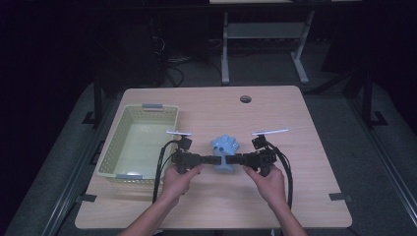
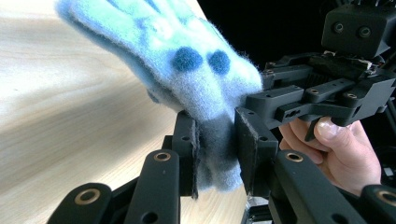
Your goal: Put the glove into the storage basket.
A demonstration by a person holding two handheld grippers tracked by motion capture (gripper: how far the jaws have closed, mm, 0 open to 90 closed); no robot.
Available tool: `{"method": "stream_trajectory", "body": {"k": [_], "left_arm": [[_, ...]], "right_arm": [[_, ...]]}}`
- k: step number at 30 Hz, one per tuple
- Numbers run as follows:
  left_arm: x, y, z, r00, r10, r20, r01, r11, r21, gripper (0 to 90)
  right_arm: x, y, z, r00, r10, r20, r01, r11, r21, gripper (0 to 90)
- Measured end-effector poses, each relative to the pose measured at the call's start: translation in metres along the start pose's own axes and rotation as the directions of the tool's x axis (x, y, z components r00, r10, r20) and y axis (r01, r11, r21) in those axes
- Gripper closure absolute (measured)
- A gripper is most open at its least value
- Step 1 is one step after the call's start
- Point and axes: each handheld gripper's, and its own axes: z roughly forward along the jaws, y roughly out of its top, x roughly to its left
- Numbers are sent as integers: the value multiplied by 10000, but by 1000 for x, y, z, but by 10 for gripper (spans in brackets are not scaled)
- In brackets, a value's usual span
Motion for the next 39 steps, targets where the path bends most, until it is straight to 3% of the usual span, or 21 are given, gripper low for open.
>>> {"method": "stream_trajectory", "body": {"k": [17, 39], "left_arm": [[-2, 15, -42, 9998, 189, -66, -191, 9992, -340, 710], [-2, 25, -90, 9990, 408, -161, -418, 9969, -670, 716]], "right_arm": [[27, 32, 19, 9982, -437, -408, 440, 9990, 56, 729], [57, 59, 41, 9921, -916, -854, 927, 9956, 94, 729]]}}
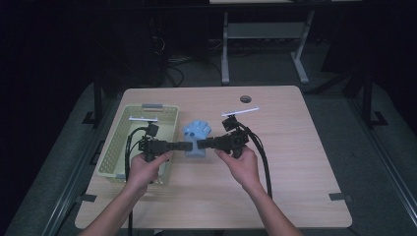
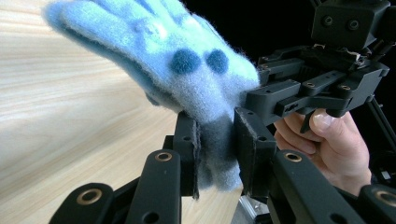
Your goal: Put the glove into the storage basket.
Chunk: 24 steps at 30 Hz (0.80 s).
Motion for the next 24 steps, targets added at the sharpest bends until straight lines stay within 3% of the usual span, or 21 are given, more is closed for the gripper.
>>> {"method": "stream_trajectory", "body": {"k": [8, 14, 24], "left_arm": [[9, 4, -20, 10000, -85, -9, 85, 9998, -156, 719], [15, 6, -35, 9999, 74, -152, -75, 10000, -48, 724], [26, 3, -59, 9993, 18, -376, -24, 9999, -162, 730]], "right_arm": [[8, 11, 18, 9996, -254, -155, 253, 9997, -57, 729], [13, 17, 34, 9990, -68, -447, 66, 10000, -27, 731], [20, 25, 58, 9972, -205, -716, 218, 9996, 174, 731]]}}
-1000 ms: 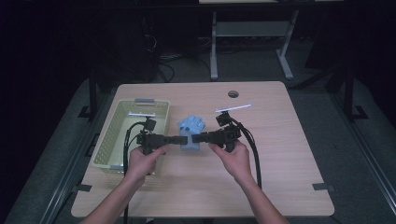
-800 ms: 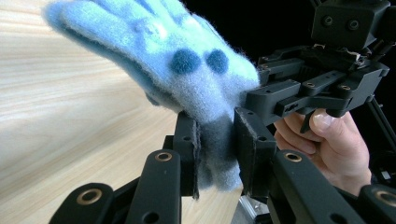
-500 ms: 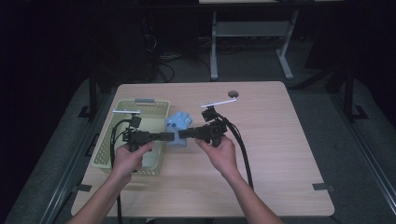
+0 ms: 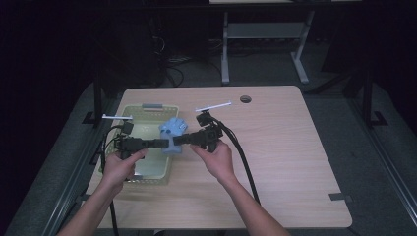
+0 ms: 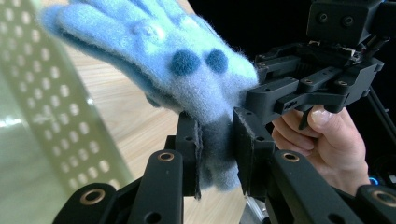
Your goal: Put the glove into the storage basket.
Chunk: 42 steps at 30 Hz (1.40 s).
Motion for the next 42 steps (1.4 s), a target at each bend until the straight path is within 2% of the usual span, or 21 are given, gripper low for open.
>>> {"method": "stream_trajectory", "body": {"k": [9, 18, 25, 42], "left_arm": [[6, -2, -16, 9999, -9, -102, 9, 10000, 3, 741], [10, -2, -27, 9996, -12, -266, 13, 10000, 56, 742], [15, 0, -38, 9998, -16, -209, 21, 9997, 225, 742], [24, 1, -58, 9971, -156, -745, 182, 9992, 344, 751]], "right_arm": [[7, 4, 17, 9998, -148, -135, 149, 9998, 113, 732], [9, 4, 28, 9996, 1, -280, 1, 10000, 73, 735], [16, 5, 40, 9993, -29, -361, 29, 10000, 10, 736], [20, 9, 65, 9986, 65, -532, -64, 10000, 17, 737]]}}
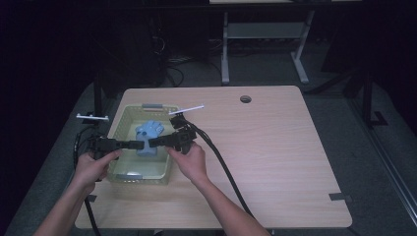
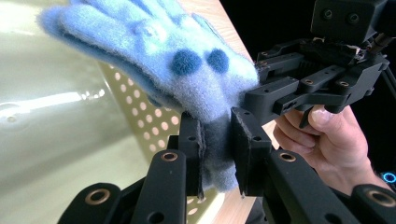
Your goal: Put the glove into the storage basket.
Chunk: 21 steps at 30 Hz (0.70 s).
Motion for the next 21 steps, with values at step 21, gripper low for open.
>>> {"method": "stream_trajectory", "body": {"k": [21], "left_arm": [[25, -7, -7, 9970, -424, -643, 455, 9978, 480, 752]], "right_arm": [[-10, -3, 32, 9995, 317, -19, -316, 9985, 450, 738]]}}
